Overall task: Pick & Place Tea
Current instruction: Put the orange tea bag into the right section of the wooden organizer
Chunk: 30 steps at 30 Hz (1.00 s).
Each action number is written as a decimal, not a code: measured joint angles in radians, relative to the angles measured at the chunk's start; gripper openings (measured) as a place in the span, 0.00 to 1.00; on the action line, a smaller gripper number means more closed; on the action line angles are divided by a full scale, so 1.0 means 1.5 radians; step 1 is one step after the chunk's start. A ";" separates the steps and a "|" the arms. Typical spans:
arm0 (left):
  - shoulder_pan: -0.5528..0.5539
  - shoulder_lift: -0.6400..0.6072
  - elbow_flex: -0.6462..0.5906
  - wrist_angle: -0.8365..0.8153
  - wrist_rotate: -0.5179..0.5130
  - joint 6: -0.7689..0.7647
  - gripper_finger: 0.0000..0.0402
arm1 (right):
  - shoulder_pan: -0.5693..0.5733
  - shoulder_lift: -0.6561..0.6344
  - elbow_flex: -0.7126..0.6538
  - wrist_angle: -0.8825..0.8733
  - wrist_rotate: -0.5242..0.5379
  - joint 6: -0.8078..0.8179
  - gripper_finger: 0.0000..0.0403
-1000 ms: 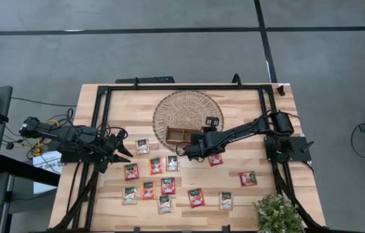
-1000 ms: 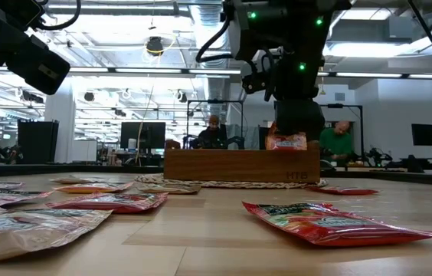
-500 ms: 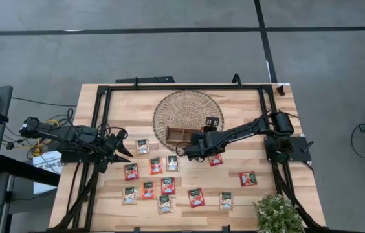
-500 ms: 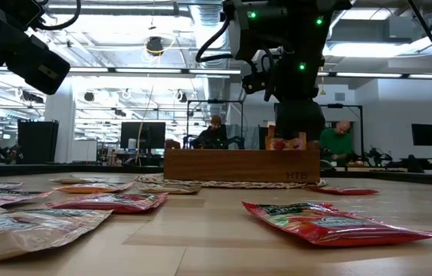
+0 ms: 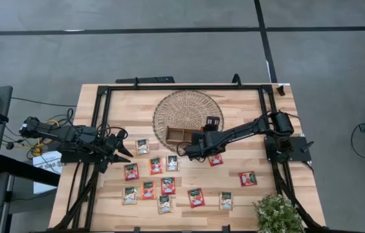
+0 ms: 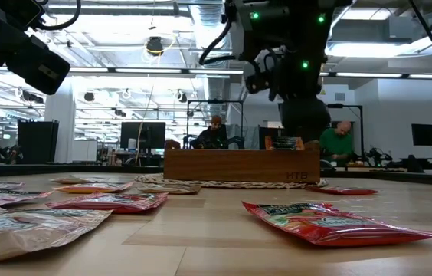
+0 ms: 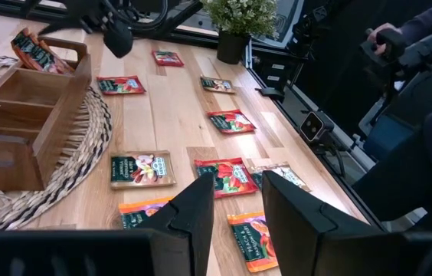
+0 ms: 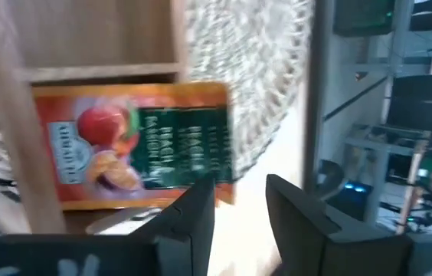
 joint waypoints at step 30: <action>0.000 0.000 0.000 0.009 -0.003 -0.151 0.26 | 0.054 -0.584 -0.205 0.133 -0.180 0.163 0.01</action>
